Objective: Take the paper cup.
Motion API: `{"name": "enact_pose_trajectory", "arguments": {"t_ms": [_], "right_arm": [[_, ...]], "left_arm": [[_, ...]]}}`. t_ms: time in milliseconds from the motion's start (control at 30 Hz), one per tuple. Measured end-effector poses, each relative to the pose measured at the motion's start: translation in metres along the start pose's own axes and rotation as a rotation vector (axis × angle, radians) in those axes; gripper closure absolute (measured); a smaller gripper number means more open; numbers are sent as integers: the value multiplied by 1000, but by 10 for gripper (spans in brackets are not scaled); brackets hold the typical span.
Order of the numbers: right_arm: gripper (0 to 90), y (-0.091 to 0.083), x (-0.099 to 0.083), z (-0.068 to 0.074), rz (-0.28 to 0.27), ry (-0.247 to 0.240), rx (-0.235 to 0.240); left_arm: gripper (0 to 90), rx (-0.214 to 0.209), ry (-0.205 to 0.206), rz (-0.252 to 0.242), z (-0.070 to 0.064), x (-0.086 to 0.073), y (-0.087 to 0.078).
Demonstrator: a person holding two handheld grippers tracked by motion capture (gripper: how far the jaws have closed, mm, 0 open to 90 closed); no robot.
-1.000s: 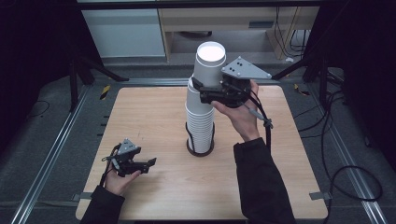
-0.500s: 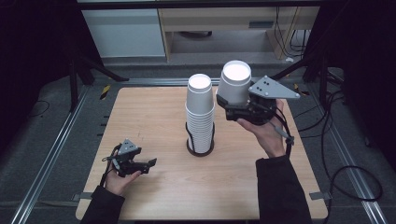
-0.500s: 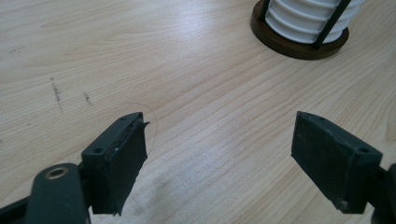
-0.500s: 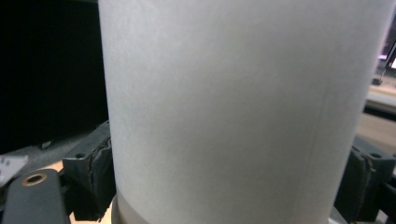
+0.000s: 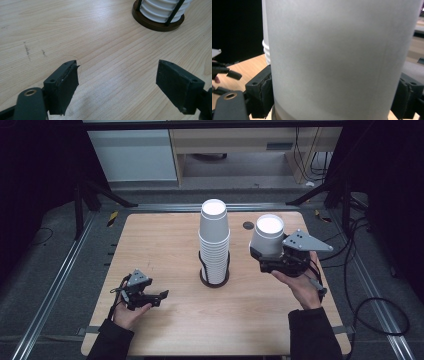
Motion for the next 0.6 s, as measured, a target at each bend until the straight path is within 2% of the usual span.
{"name": "enact_pose_trajectory", "arguments": {"t_ms": [267,433,600], "right_arm": [[121,-3,-30,-4,45,8,19],[121,-3,-38,-3,75,0,33],[120,2,-55,3,132,-33,62]], "left_arm": [[174,-14,3,-14,-4,5,-2],[175,-25,-1,-22,-4,6,-4],[178,-38,2,-23,-6,7,-4]]}}
Point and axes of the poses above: each handheld gripper's, and its own axes: y roughly forward along the jaws, x roughly out of its top, z roughly to its left, the point moved 8 cm from there along y, roughly forward along the jaws, and after that the axes turned 7 degrees about y, right-handed, at the moved point
